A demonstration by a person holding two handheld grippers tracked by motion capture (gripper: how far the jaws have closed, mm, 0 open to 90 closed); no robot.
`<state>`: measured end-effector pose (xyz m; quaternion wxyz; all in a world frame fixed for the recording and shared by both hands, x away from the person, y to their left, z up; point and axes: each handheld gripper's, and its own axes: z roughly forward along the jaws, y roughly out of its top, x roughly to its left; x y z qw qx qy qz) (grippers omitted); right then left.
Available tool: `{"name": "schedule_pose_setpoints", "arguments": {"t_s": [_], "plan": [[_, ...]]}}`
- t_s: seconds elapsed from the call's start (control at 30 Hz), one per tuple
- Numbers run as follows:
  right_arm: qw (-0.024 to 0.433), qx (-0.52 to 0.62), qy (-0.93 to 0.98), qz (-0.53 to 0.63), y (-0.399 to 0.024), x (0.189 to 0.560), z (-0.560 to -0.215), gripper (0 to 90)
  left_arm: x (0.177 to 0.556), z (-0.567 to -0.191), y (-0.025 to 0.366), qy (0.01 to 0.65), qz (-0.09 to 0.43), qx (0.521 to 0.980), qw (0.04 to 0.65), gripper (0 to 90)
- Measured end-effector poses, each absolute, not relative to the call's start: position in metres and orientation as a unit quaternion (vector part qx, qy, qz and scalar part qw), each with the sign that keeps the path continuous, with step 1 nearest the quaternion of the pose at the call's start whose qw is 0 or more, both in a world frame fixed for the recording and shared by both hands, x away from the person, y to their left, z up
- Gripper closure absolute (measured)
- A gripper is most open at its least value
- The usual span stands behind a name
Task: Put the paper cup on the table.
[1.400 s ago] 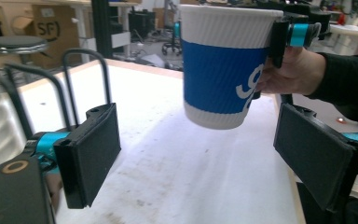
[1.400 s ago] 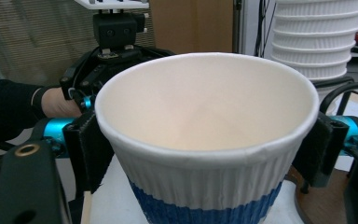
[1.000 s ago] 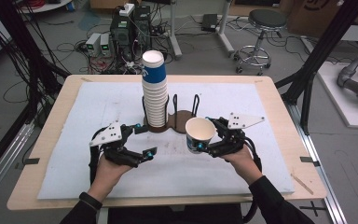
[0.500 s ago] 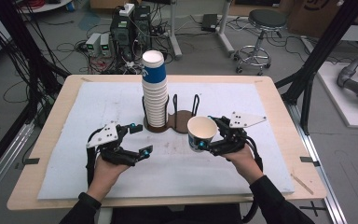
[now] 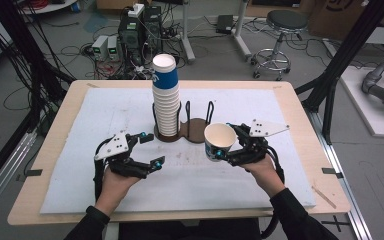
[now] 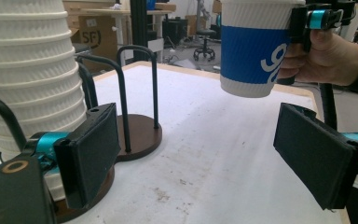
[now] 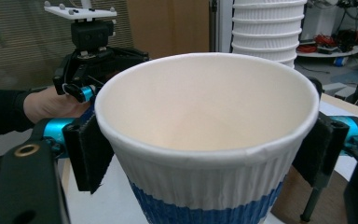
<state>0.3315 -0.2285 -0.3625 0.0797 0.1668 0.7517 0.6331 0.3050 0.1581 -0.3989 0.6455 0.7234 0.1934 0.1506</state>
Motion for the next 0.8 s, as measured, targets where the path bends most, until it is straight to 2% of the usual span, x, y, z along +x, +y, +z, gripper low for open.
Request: {"name": "schedule_pose_setpoints", "arguments": {"t_s": [0.27, 0.4, 0.57, 0.8], "plan": [[0.085, 0.169, 0.751, 0.633, -0.231, 0.334, -0.363, 19.4, 0.307, -0.404, 0.162, 0.204, 0.152, 0.725, 0.64, 14.5], [0.09, 0.169, 0.751, 0.632, -0.231, 0.333, -0.361, 19.4, 0.306, -0.403, 0.164, 0.213, 0.135, 0.706, 0.662, 14.5], [0.097, 0.171, 0.75, 0.632, -0.237, 0.333, -0.358, 19.4, 0.305, -0.401, 0.163, 0.21, 0.15, 0.713, 0.652, 14.5], [0.117, 0.181, 0.741, 0.636, -0.248, 0.336, -0.351, 19.4, 0.307, -0.404, 0.161, 0.209, 0.146, 0.717, 0.649, 14.5]]}}
